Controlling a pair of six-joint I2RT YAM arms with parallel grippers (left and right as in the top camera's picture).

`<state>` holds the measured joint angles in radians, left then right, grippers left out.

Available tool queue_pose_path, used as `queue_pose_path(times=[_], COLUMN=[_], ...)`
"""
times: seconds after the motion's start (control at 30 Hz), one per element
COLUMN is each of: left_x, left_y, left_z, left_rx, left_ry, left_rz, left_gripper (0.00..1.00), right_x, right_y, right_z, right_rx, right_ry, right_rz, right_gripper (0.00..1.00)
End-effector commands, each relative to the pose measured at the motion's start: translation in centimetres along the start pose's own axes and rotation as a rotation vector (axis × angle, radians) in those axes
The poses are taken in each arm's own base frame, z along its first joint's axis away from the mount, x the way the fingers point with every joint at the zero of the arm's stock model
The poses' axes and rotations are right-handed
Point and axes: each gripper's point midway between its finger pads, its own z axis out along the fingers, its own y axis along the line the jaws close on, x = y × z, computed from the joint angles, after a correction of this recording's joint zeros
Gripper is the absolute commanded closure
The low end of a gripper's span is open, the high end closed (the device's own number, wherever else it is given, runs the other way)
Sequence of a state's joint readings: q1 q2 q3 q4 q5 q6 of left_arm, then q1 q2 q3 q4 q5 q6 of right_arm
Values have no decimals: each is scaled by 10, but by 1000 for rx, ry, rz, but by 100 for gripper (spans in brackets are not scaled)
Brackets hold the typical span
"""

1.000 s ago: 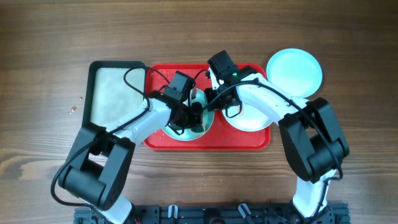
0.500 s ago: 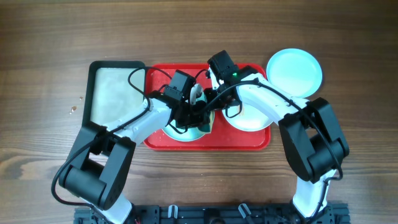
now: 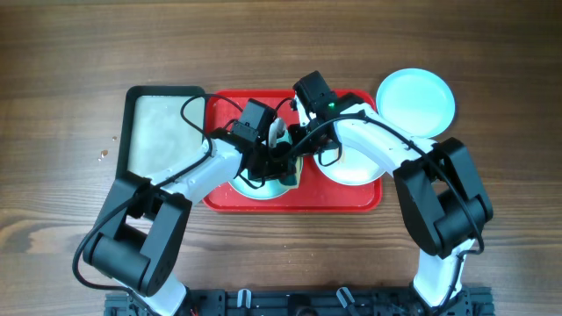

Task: Clean dirty plates on tray and stack at the side
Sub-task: 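Continue scrubbing the blue plate with the sponge near the right gripper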

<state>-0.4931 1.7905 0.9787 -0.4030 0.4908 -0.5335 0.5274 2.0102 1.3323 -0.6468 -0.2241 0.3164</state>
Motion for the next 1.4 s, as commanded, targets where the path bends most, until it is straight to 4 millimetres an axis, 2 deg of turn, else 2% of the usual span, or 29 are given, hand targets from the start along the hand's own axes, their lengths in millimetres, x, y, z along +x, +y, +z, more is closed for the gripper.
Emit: queue_pose_path(times=[0.0,0.7,0.77,0.9,1.0,1.1,1.17,1.37], left_x=[5,1,0,-6,-8,-9,-13,-40], left_y=[6,12,15,34,38,39,40,57], left_z=[7,7,6,3,1,-8,-21,-66], left_rx=[-33,-67,-86,-190,-203,-212,-239,-366], left_ry=[7,-17,-25,-66,-72,-68,-78,-226], left_rz=[-2,-1,9,3,26,28,30,11], left_gripper=[96,96,96,96,96,96,96,96], right_x=[-3,-3,-3,-3,-3,-3,-3,-3], right_y=[9,9,9,9,9,9,9,9], right_z=[-7,-7,-7,-7,-7,-7,-7,-7], right_rx=[-23,-22,-23,-23,-23,-23,-23,-23], right_ry=[-18,-18,-18,-20,-20,-19,-20,-19], right_rz=[-13,-13,-13,-13,-13,-13,-13,-13], right_gripper=[96,96,96,96,96,96,96,96])
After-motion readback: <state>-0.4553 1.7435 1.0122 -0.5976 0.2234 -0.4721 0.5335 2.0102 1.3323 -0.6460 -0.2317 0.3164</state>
